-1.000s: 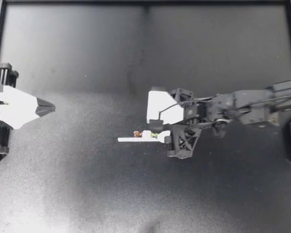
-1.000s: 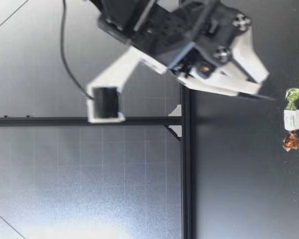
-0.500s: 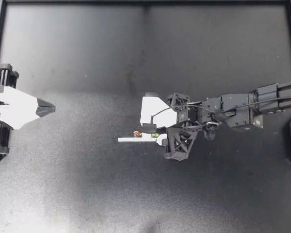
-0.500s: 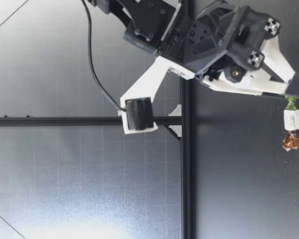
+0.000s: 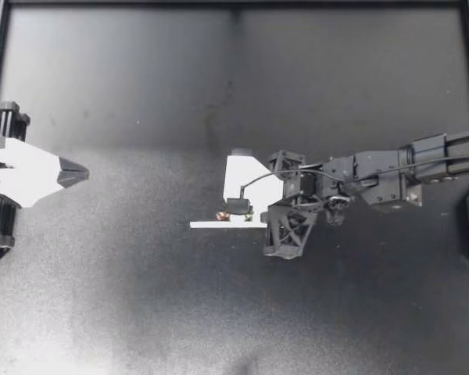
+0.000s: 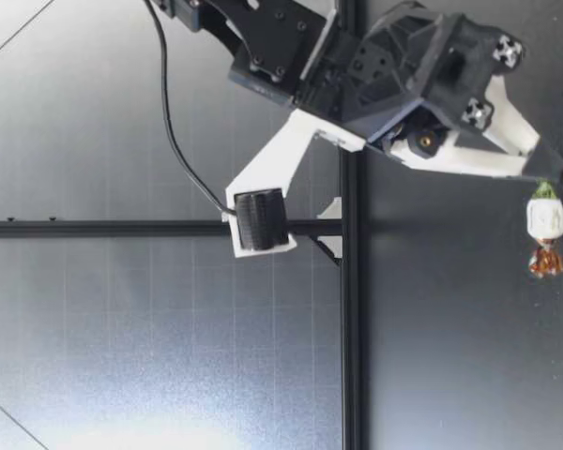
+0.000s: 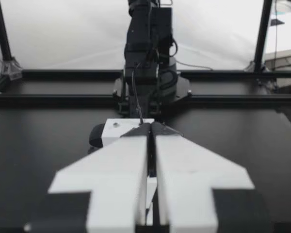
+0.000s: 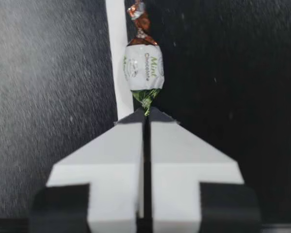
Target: Pick up the candy and unwrap it.
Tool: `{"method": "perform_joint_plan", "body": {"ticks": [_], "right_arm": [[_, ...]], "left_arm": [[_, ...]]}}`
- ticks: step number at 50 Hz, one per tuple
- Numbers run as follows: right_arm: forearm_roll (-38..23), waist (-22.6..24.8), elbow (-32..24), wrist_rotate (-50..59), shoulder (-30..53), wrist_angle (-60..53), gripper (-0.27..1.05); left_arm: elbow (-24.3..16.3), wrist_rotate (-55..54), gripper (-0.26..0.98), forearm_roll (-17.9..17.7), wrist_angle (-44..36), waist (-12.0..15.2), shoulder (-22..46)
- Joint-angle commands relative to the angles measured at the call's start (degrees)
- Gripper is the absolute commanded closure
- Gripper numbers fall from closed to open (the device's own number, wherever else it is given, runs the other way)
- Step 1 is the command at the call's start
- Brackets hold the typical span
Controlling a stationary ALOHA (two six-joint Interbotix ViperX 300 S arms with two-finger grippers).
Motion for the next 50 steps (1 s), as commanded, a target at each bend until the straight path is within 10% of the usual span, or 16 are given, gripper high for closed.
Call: {"method": "perform_joint_plan", "body": {"ticks": [1,29,50], "right_arm": [[0.1,0.1,-0.6,0.1,-4.7,0.0,0.95],[0.1,4.1,-0.1,0.3,-24.1,2.1,0.95],[0.4,3.8,-1.0,4.7,-27.1,-0.6,0.95]], "left_arm": [[-1.3,0.0,0.82,0.0,-0.7,0.1,0.6],[-4.7,0.0,0.3,0.0,-5.1,0.1,15.3],[-9.1,3.9,0.26,0.0,-12.0,0.1,24.8]]}}
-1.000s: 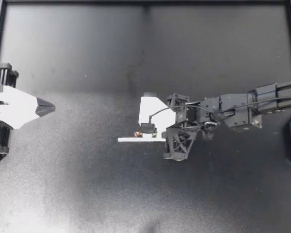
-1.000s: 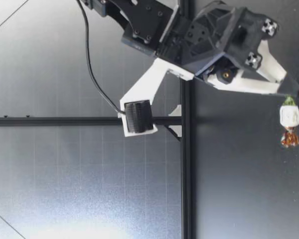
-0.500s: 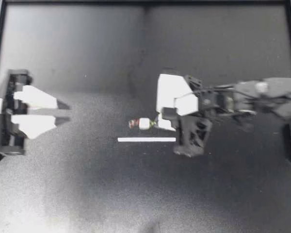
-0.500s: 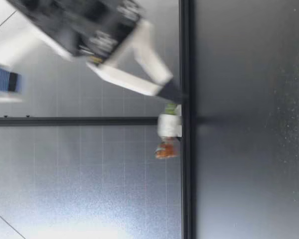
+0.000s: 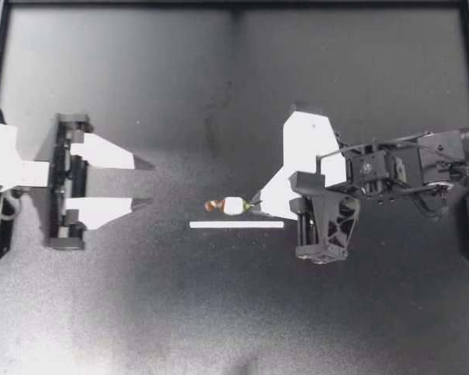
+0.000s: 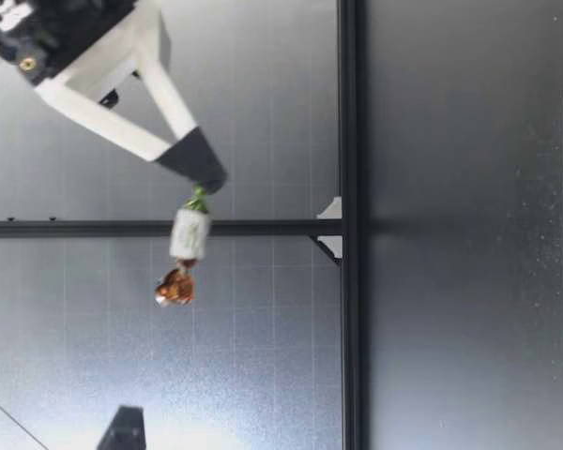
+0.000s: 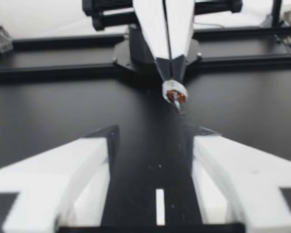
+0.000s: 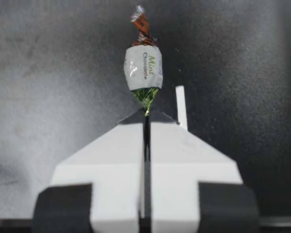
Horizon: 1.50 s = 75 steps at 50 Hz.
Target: Pick up the candy and unwrap it.
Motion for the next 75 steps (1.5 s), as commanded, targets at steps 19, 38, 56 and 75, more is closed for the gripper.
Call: {"method": "perform_joint_plan", "body": {"ticks": [19,38,56,75], "right_arm": [[-0.1,-2.0,-1.3,0.5,-1.1,-2.3,0.95],[-0.1,-2.0,-1.5,0.3,0.6,-3.5,0.95],[-0.2,-2.0,-1.6,0.3,0.9,-4.8,0.95],[-0.1,-2.0,-1.1,0.4,0.7,-5.0,0.95]], "left_arm": [[-6.9,0.2,0.26,0.0,-1.9,-0.7,9.0],[-8.5,-0.3,0.27,0.0,-2.0,-0.8,11.1],[-9.1,-0.9,0.28,-0.1,-2.0,-0.8,12.0],[-9.3,-0.7,0.7,-0.2,-2.1,-0.8,12.4]]}}
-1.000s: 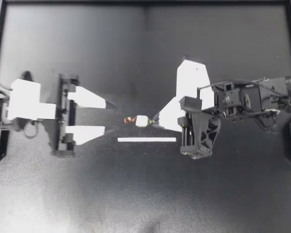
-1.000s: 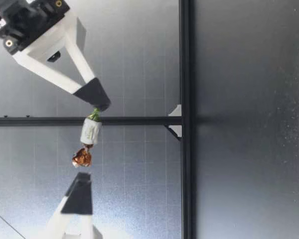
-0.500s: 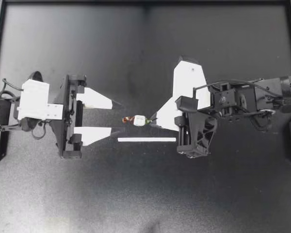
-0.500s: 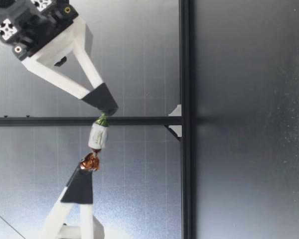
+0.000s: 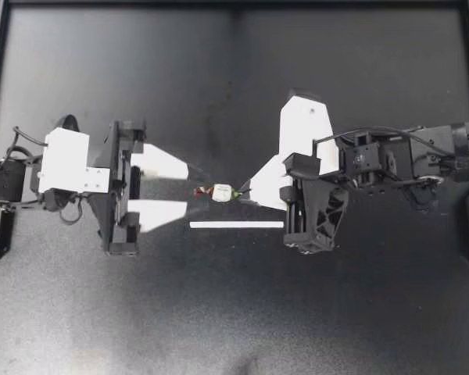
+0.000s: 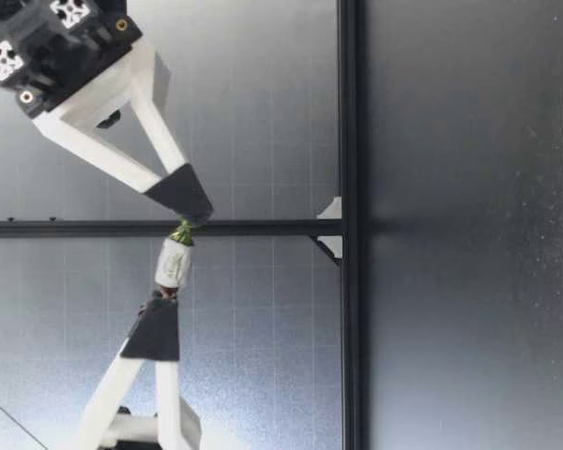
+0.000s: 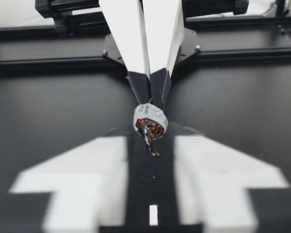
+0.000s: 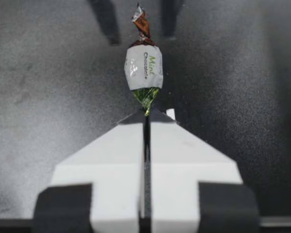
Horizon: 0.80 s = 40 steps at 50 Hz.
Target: Pick up the candy and unwrap it.
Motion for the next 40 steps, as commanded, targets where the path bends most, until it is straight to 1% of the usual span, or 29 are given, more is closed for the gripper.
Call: {"method": "perform_joint_plan", "body": {"ticks": [1,5,9,14,20,30,40], "right_arm": [[0.0,-0.4,-1.1,0.0,-0.7,-0.5,0.95],[0.0,-0.4,-1.1,0.0,-0.8,-0.5,0.95],[-0.1,-0.4,-0.9,0.0,-1.1,-0.5,0.95],[0.0,-0.4,-0.4,-0.1,-1.4,-0.4,0.95],[-0.1,-0.4,1.9,-0.2,-3.2,-0.6,0.95],[0.0,-0.4,4.7,0.1,-5.7,-4.4,0.95],[0.0,-0.4,3.7,-0.4,-4.4,-6.9,0.95]], "left_arm": [[-0.6,0.0,0.74,-0.1,-0.4,-0.1,-1.0],[-0.3,-0.4,0.86,-0.2,-0.5,-0.1,-1.4],[-0.2,-0.4,0.9,-0.4,-0.5,-0.1,-1.7],[0.3,-0.4,0.9,-0.4,-0.5,-0.1,-1.9],[1.1,-1.0,0.9,-0.4,-0.4,-0.1,-2.6],[1.4,-2.3,0.9,-0.4,-0.4,-0.1,-3.0],[0.4,-2.5,0.9,-0.4,-0.5,-0.1,-1.9]]}}
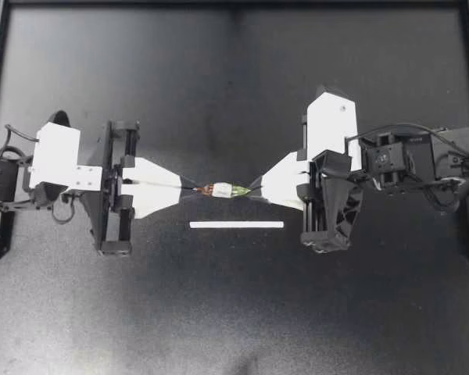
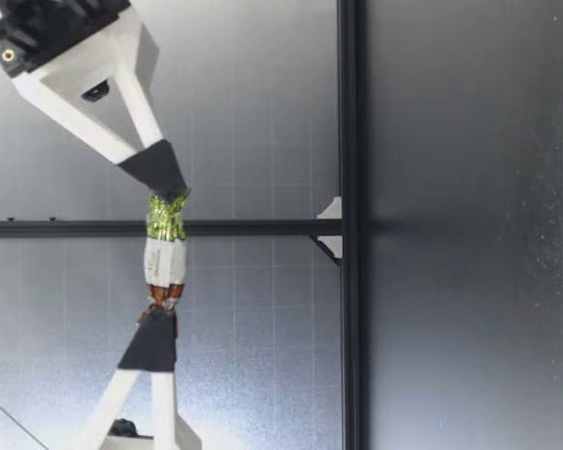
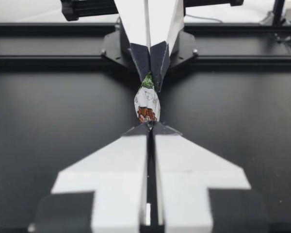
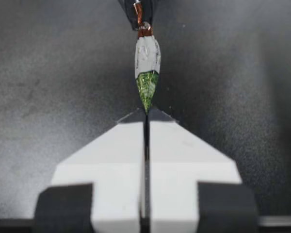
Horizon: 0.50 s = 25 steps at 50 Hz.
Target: Pick up the candy and unwrap it.
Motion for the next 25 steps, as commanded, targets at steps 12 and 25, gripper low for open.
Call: {"method": "perform_joint_plan", "body": {"ticks": [12,25], "right_arm": [[-0.8,-0.3,-3.8,-0.5,1.6,-1.9,0.95],[-0.6,-0.3,-2.0,0.2,0.2,-1.5,0.95]], "left_arm": [[-3.1,-0.1,0.9,0.1,-0.4,-0.1,1.5],[-1.7,-0.3,0.9,-0.3,-1.2,-0.1,0.2]]}}
